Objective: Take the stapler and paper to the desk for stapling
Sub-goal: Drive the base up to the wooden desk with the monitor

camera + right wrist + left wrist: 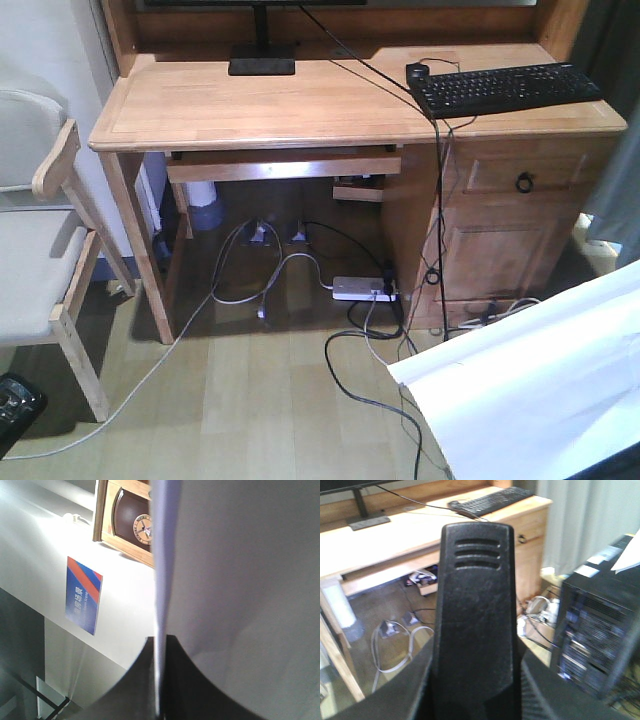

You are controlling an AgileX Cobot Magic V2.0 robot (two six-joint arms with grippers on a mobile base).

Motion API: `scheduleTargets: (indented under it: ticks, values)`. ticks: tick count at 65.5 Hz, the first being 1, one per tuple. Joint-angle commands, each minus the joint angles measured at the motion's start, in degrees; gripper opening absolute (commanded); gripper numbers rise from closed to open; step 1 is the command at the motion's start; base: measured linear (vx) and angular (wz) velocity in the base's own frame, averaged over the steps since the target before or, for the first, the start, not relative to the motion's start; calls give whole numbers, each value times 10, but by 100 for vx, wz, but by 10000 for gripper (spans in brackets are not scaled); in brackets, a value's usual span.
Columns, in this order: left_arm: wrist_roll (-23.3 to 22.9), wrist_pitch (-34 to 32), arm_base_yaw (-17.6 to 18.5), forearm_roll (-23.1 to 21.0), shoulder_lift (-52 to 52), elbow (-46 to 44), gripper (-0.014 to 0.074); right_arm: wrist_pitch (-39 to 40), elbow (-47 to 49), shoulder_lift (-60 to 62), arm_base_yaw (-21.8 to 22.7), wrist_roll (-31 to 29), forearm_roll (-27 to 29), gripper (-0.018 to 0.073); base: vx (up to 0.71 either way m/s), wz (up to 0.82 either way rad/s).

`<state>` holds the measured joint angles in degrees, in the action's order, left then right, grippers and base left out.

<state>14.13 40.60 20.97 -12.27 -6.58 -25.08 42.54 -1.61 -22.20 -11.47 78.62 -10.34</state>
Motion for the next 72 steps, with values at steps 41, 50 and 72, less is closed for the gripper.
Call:
scheduleTargets:
  ticks: [41,50,72]
  values:
    - [-2,-65,3,-11,-6,-17,-7,40,-1,-3,0,-8,-1,-9,24,7]
    - [-2,-65,3,-11,-6,-17,-7,40,-1,-3,0,-8,-1,-9,24,4]
    - [-2,-65,3,-11,-6,-17,-7,40,-1,-3,0,-8,-1,-9,23,4]
